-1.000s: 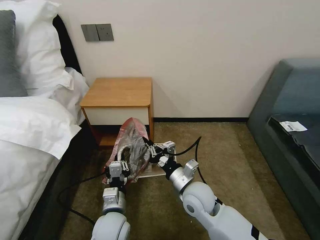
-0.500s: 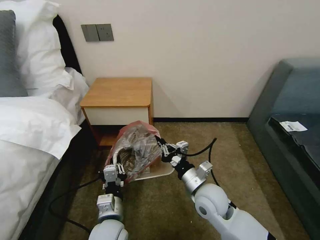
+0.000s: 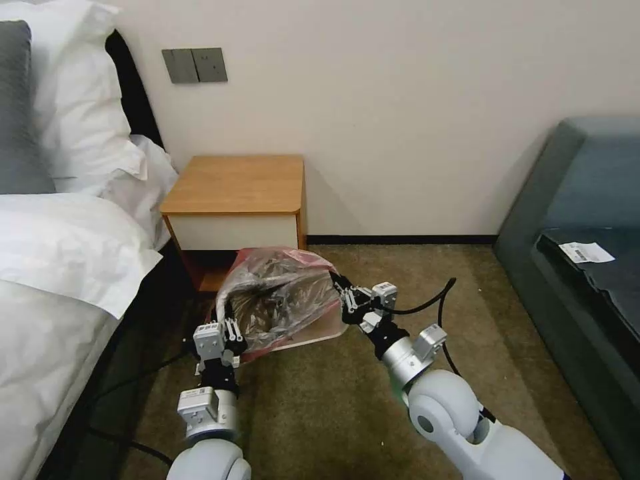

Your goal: Pick up the garbage bag from the table and place it over the trash can.

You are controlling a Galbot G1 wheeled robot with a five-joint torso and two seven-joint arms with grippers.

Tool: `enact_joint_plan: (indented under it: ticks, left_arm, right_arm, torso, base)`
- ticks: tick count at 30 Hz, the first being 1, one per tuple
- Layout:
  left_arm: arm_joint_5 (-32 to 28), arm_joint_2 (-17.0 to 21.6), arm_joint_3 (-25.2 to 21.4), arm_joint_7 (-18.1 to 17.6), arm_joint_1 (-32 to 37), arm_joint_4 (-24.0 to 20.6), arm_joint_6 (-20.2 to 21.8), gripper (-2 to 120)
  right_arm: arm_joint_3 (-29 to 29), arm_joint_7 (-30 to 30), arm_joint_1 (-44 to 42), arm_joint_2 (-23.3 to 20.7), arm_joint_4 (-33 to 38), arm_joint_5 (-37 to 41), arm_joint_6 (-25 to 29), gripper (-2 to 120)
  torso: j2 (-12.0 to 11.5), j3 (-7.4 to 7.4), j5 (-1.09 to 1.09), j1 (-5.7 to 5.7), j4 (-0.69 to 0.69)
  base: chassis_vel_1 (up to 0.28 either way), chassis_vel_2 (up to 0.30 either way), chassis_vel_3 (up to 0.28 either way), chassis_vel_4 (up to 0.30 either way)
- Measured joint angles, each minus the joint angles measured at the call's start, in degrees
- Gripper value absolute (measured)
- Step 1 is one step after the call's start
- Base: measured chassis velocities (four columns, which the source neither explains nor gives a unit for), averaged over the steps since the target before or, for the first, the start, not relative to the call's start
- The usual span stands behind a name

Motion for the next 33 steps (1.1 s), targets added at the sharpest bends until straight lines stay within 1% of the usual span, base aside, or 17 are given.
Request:
enact_joint_plan:
  ticks: [7, 15, 22, 25, 30, 33]
  left_arm:
    - [-0.17, 0.03, -0.03, -0.05, 0.43, -0.58, -0.21, 11]
    - [-0.75, 0.49, -0.26, -0.26, 1.32, -2.68, -0.73, 11]
    - [-1.79, 0.76, 0.44, -0.43, 3.16, -5.71, -0.99, 11]
    - [-3.33, 0.58, 1.01, -0.52, 3.77, -7.64, -0.65, 11]
    - [-4.75, 0.37, 0.87, -0.94, 3.43, -8.29, 0.07, 11]
    - [-6.57, -0.11, 0.73, -1.82, 2.62, -8.48, 1.06, 11]
  right_arm:
    - [0.84, -0.02, -0.6, -0.34, -0.65, 0.02, 0.35, 0]
    - [2.79, -0.06, -0.04, -1.05, -2.65, 0.27, 0.91, 0]
    - [3.64, 0.03, 0.15, -1.41, -3.63, 0.59, 1.22, 0]
    - [3.61, 0.0, -0.32, -1.42, -4.51, 0.38, 1.54, 0]
    - [3.32, -0.24, -1.31, -1.05, -5.01, -0.37, 1.96, 0]
    - [2.97, -0.55, -2.49, -0.56, -4.86, -1.01, 2.1, 0]
  torso:
    - [0.0, 0.0, 0.0, 0.0, 0.0]
    - [0.0, 0.0, 0.01, 0.0, 0.0]
    - [0.0, 0.0, 0.01, 0.0, 0.0]
    - [0.0, 0.0, 0.0, 0.0, 0.0]
    - [0.0, 0.0, 0.0, 0.0, 0.0]
    - [0.0, 0.0, 0.0, 0.0, 0.0]
  base:
    - [0.0, 0.0, 0.0, 0.0]
    - [0.0, 0.0, 0.0, 0.0]
    - [0.0, 0.0, 0.0, 0.0]
    - [0.0, 0.0, 0.0, 0.0]
    - [0.0, 0.0, 0.0, 0.0]
    - [0.0, 0.0, 0.0, 0.0]
